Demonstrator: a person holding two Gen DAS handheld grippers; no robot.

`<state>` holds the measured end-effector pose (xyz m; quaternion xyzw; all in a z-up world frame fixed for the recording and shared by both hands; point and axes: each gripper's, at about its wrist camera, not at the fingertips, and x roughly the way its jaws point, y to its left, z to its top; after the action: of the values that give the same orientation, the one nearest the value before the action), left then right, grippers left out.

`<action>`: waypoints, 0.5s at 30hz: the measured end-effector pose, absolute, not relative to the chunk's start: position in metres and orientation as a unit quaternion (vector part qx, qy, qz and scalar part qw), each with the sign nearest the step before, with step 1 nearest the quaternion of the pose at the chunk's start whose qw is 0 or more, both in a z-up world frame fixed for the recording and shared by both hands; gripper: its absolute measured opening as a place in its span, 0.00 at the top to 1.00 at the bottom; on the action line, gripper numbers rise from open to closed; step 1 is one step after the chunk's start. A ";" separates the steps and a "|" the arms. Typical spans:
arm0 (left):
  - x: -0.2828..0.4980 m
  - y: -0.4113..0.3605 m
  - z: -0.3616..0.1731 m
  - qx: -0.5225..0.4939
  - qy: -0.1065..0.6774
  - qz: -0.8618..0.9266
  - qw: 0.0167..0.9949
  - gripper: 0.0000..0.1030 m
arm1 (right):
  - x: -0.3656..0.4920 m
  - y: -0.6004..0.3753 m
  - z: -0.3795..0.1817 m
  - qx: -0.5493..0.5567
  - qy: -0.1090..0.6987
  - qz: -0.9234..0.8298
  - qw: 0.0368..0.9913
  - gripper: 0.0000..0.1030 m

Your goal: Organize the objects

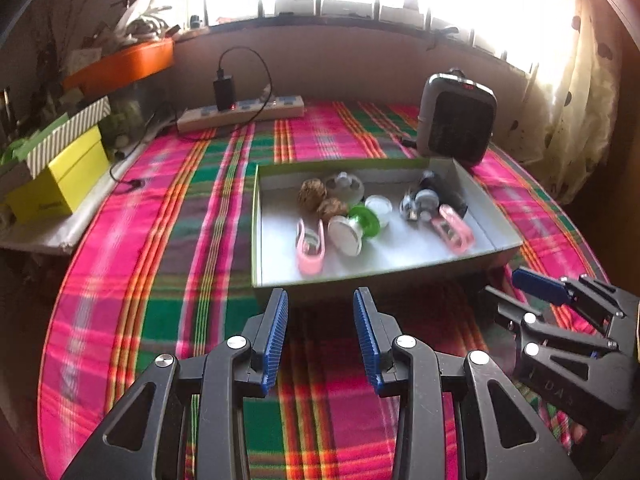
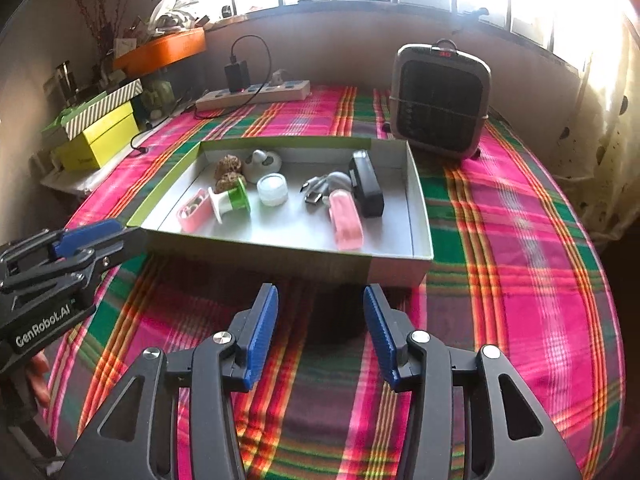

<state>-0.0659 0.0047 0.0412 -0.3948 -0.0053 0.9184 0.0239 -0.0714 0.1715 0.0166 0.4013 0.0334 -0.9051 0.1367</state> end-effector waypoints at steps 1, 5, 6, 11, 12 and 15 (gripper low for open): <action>-0.063 0.003 0.038 -0.399 -0.006 0.917 0.021 0.69 | -0.071 0.171 0.016 0.403 0.034 -0.904 0.136 0.55; -0.056 0.001 0.029 -0.405 -0.006 0.914 0.017 0.69 | -0.066 0.170 0.011 0.409 0.035 -0.903 0.131 0.54; -0.055 0.000 0.027 -0.408 -0.007 0.913 0.018 0.69 | -0.065 0.170 0.009 0.410 0.034 -0.902 0.130 0.54; -0.048 0.000 0.018 -0.416 -0.004 0.909 0.016 0.69 | -0.062 0.170 0.002 0.419 0.033 -0.899 0.124 0.50; -0.047 0.001 0.015 -0.419 -0.003 0.908 0.016 0.69 | -0.061 0.170 0.000 0.422 0.033 -0.898 0.123 0.50; -0.045 0.001 0.011 -0.422 0.000 0.907 0.014 0.69 | -0.059 0.171 -0.003 0.427 0.034 -0.896 0.116 0.50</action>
<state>-0.0454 0.0005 0.0108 -0.4218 0.0005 0.9066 0.0142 -0.0590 0.1712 -0.0035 0.4269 0.0341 -0.8962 0.1162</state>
